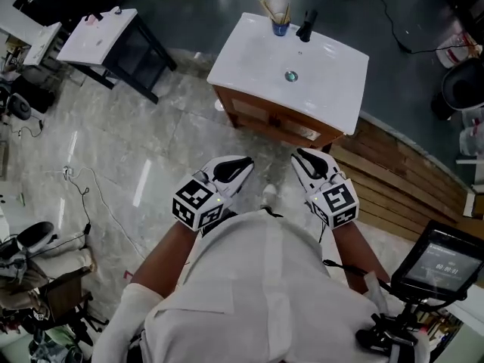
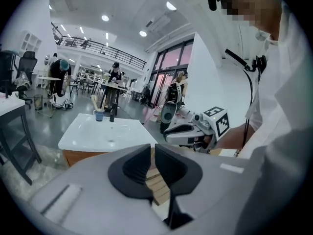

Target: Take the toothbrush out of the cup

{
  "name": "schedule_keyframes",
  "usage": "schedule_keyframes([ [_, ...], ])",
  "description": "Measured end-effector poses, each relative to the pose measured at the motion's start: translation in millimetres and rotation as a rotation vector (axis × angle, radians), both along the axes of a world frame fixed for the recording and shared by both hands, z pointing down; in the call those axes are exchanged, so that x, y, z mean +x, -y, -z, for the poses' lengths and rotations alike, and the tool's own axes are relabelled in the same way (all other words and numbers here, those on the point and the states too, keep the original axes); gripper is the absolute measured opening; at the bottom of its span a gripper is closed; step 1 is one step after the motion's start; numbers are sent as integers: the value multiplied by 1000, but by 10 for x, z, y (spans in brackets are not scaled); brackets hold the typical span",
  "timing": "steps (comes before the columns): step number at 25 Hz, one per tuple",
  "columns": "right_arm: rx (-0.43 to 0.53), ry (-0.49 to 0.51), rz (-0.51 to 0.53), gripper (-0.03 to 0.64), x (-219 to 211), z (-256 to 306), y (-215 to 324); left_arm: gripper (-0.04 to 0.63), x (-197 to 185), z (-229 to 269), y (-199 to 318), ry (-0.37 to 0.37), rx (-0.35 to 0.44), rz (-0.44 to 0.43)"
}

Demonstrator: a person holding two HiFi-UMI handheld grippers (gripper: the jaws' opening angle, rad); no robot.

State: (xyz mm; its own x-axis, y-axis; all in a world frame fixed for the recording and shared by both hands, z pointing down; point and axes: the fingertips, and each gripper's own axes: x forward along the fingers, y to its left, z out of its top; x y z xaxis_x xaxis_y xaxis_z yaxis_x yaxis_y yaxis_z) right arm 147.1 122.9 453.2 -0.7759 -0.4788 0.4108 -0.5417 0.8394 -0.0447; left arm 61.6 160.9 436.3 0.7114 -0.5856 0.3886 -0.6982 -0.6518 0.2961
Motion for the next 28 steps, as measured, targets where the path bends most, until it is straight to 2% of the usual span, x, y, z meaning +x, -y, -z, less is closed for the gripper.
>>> schedule_keyframes([
  [6, -12, 13, -10, 50, 217, -127, 566, 18, 188, -27, 645, 23, -7, 26],
  [14, -17, 21, -73, 74, 337, -123, 858, 68, -14, -26, 1392, 3, -5, 94],
  [21, -35, 0, -220, 75, 606, -103, 1373, 105, -220, 12, 2599, -3, 18, 115],
  [28, -56, -8, -364, 75, 618, -46, 1839, 158, -502, -142, 3875, -10, -12, 165],
])
